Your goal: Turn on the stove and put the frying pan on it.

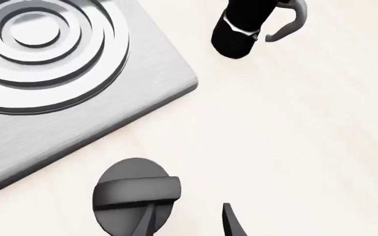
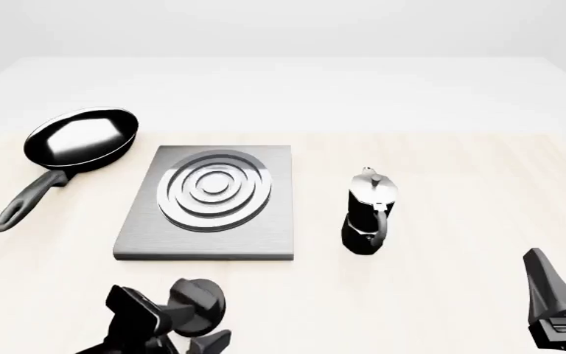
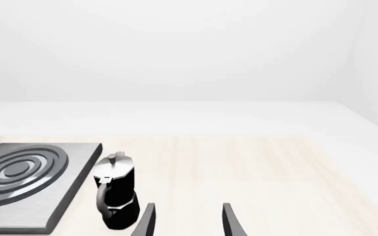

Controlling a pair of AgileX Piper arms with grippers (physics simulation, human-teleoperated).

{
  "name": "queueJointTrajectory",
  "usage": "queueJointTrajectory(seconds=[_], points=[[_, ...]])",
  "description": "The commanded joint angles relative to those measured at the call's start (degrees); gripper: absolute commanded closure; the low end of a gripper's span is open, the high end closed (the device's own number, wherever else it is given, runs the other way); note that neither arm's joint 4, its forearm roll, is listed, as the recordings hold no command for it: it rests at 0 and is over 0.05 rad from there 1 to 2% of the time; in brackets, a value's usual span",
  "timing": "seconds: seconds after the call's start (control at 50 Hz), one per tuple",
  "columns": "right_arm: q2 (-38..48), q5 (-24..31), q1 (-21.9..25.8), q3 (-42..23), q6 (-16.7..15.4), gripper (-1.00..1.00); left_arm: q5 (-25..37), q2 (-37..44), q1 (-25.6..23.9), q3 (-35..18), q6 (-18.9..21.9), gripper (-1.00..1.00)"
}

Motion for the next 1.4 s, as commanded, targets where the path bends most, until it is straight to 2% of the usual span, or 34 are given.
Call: queueJointTrajectory(seconds=[0.02, 0.16, 0.26, 0.3, 0.32, 0.34, 0.36, 0.46, 0.58, 0.8, 1.0, 1.08, 1.12, 1.16, 1.26, 1.34, 1.4], points=[[0.00, 0.00, -0.01, 0.00, 0.02, -1.00, 1.24, -1.00, 0.30, -0.99, 1.01, -1.00], [-0.01, 0.00, -0.01, 0.00, 0.01, -1.00, 3.88, -3.17, 2.67, 0.32, 1.48, -1.00], [-0.01, 0.00, -0.01, 0.00, 0.00, -1.00, 10.76, -7.99, 3.11, 0.15, 2.91, -1.00], [0.00, 0.00, -0.01, 0.00, 0.01, -1.00, 14.78, -9.73, 0.39, -0.45, 2.64, -1.00], [-0.02, 0.00, -0.01, 0.00, -0.01, -1.00, 17.30, -12.31, 4.43, -0.77, 5.44, -1.00], [0.00, 0.00, 0.00, 0.00, -0.01, -1.00, 18.81, -13.23, 5.58, -1.08, 5.86, -1.00], [0.00, 0.00, -0.01, 0.00, 0.01, -1.00, 22.13, -15.27, 3.98, -1.59, 6.30, -1.00], [0.00, 0.00, 0.00, 0.00, -0.01, -1.00, 31.24, -21.48, 5.51, -2.69, 8.14, -1.00], [0.00, 0.00, -0.01, 0.00, 0.00, -1.00, 43.58, -29.81, 9.50, -5.77, 12.26, -1.00], [-0.02, 0.00, 0.00, 0.00, 0.00, -1.00, 61.01, -40.98, 16.23, -12.55, 19.31, -1.00], [-0.02, 0.00, 0.00, 0.00, 0.00, -1.00, 69.46, -46.43, 24.88, -19.51, 27.21, -1.00], [-0.03, -0.01, -0.01, 0.00, 0.00, -1.00, 70.10, -46.93, 28.70, -20.81, 29.99, -1.00], [0.01, 0.00, 0.00, 0.00, 0.00, -1.00, 70.38, -47.22, 29.38, -21.20, 30.15, -1.00], [-0.03, 0.00, 0.00, 0.00, -0.02, -1.00, 71.08, -47.58, 31.55, -21.89, 32.48, -1.00], [0.01, 0.00, 0.00, 0.00, 0.00, -1.00, 73.27, -47.74, 34.25, -25.30, 34.50, -1.00], [0.00, 0.00, 0.01, 0.00, -0.01, -1.00, 74.72, -47.84, 38.57, -29.26, 38.40, -1.00], [-0.01, 0.00, 0.00, 0.00, 0.00, -1.00, 75.28, -47.49, 39.27, -29.81, 39.49, -1.00]])
